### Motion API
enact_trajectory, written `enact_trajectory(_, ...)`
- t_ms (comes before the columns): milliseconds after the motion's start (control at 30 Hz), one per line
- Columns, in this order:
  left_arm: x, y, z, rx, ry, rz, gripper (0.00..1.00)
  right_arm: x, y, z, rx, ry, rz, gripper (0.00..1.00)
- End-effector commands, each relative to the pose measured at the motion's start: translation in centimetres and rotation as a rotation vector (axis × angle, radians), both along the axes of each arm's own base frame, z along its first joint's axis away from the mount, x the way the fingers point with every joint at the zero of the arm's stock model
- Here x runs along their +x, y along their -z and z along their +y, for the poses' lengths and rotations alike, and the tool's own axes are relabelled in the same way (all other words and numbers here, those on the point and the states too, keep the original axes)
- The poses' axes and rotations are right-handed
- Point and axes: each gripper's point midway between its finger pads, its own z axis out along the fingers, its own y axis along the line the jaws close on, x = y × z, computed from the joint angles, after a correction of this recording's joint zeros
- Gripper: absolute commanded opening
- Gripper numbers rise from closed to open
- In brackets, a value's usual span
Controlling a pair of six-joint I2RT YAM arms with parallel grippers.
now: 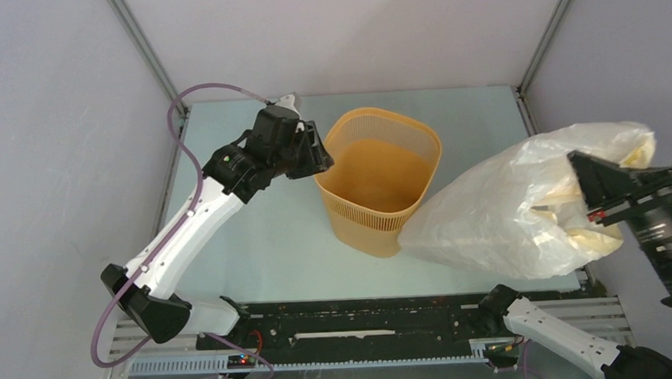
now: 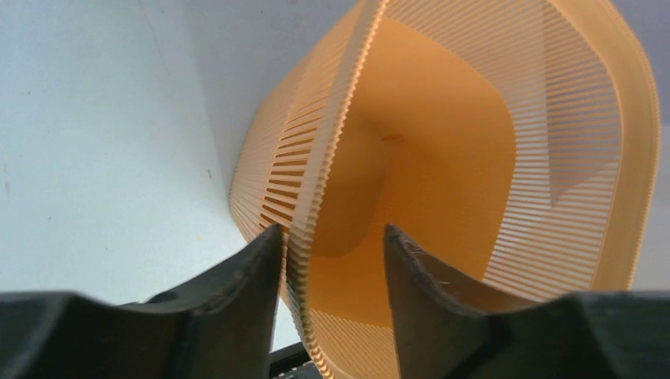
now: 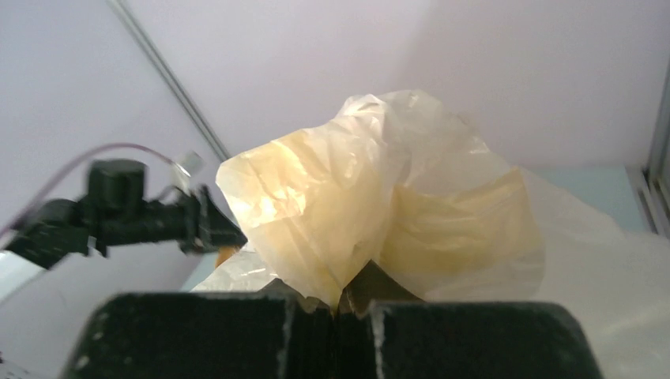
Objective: Put the trash bags into the trash bin
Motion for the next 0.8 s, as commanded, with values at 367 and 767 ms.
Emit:
enact_trajectory(367, -1.3, -8.4, -0.3, -0.094, 0.186, -0.22, 0.83, -4.5, -20.3, 14.5, 0.22, -0.803, -0.538, 0.0)
enact_trajectory(767, -2.0, -9.6, 6.8, -0.142, -0.007, -0.332, 0.91, -4.1, -26.3, 16.0, 0.686, -1.061, -0.49, 0.0)
